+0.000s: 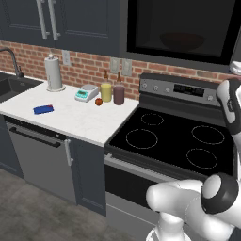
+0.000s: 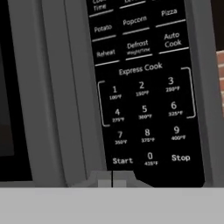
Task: Pick the bell pepper from the sink and place it in the bowl. Then pick the bowl and place it in the microwave. Then close the microwave door and press the start button.
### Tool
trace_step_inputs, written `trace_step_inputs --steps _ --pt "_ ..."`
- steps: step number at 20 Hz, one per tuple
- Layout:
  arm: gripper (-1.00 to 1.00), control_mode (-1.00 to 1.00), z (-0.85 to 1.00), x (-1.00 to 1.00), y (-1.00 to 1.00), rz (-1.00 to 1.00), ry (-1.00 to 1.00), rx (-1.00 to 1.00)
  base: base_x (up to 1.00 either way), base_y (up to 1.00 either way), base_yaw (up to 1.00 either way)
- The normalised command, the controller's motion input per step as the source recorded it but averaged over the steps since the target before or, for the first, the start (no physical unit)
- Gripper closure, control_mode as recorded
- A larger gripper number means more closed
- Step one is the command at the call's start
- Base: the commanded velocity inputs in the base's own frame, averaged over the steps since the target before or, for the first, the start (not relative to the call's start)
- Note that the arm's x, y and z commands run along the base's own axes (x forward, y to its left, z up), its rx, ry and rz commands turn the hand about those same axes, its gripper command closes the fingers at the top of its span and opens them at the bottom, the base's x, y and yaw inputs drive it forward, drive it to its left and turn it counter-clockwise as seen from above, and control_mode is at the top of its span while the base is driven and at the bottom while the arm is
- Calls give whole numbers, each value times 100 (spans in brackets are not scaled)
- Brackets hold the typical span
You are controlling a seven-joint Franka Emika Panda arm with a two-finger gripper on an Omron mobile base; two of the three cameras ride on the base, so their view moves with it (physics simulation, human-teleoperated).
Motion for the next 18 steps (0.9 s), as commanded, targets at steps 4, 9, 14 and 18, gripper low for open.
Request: trace_step_inputs --steps 4,9,14,18 --pt "100 -100 0 19 -18 0 0 0 0 0 0" --pt "100 -100 -1 15 -15 0 0 0 0 0 0" --pt "100 -100 -2 24 -4 0 0 0 0 0 0" --pt "100 -100 -11 52 -19 1 0 0 0 0 0"
